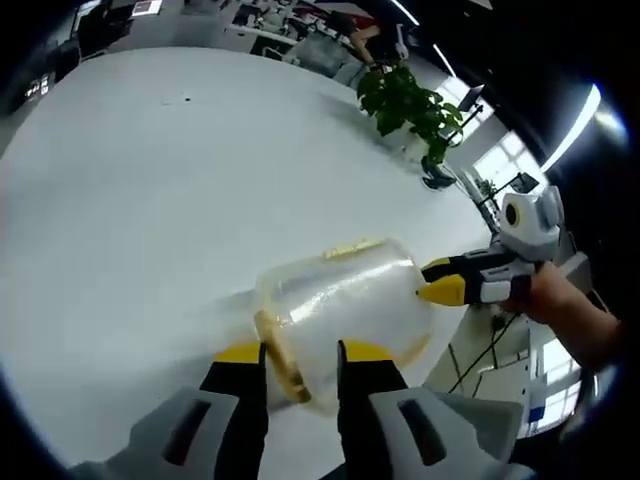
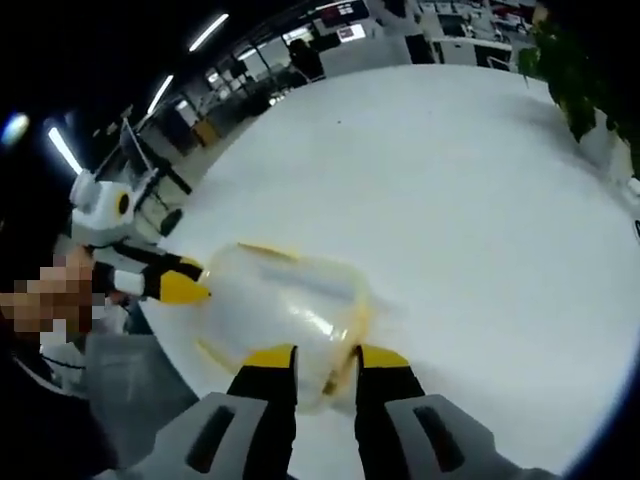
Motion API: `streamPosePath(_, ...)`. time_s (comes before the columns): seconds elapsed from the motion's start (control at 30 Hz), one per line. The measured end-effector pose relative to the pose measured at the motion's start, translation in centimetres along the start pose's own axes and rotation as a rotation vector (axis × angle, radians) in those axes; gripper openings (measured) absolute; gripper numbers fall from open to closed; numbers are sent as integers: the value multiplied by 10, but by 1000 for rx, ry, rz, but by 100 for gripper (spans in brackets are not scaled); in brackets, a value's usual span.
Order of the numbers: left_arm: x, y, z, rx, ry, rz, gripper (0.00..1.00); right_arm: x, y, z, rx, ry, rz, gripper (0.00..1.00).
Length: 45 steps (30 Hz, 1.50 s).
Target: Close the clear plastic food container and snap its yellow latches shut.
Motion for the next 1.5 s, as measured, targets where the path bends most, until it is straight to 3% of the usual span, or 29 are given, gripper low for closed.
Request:
streamPosePath(0.03,2,-6,4,-34,-53,60,20,1,-1,-1,5,-2,-8,19)
streamPosePath(0.07,-5,-5,8,-8,-15,31,20,1,0,-2,5,-1,-5,19)
streamPosePath(0.13,-4,-4,7,-7,-7,24,20,1,0,0,8,-4,-7,19)
streamPosePath(0.63,-7,0,1,10,3,-5,24,3,11,4,-42,13,41,21)
streamPosePath(0.73,-6,4,-1,29,22,-81,26,4,13,5,-44,15,57,22)
streamPosePath(0.8,-5,6,-1,44,32,-173,27,3,16,5,-49,2,120,23)
streamPosePath(0.87,-4,8,0,34,41,-206,28,0,18,5,-59,-13,152,23)
streamPosePath(1.0,2,15,0,19,89,-411,29,-1,23,4,-80,-26,243,24)
streamPosePath(1.1,3,18,1,-11,101,-497,29,-1,26,5,-90,-35,312,24)
streamPosePath(1.17,6,23,3,3,106,-578,28,-2,28,6,-117,-22,366,23)
streamPosePath(1.33,23,38,12,77,40,-677,26,-8,40,12,-93,31,523,19)
streamPosePath(1.5,36,39,8,35,-17,-803,24,-17,55,10,-115,96,619,19)
Point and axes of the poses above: the point that each gripper's makers call its tool centre point, and the gripper's own axes: z roughly backward along the fingers, x roughly to its right, y roughly out of its top, the point moved 9 cm from there along z, roughly backward along the fingers, and after that the axes turned 1 degree about -x, right-handed, at the moved point
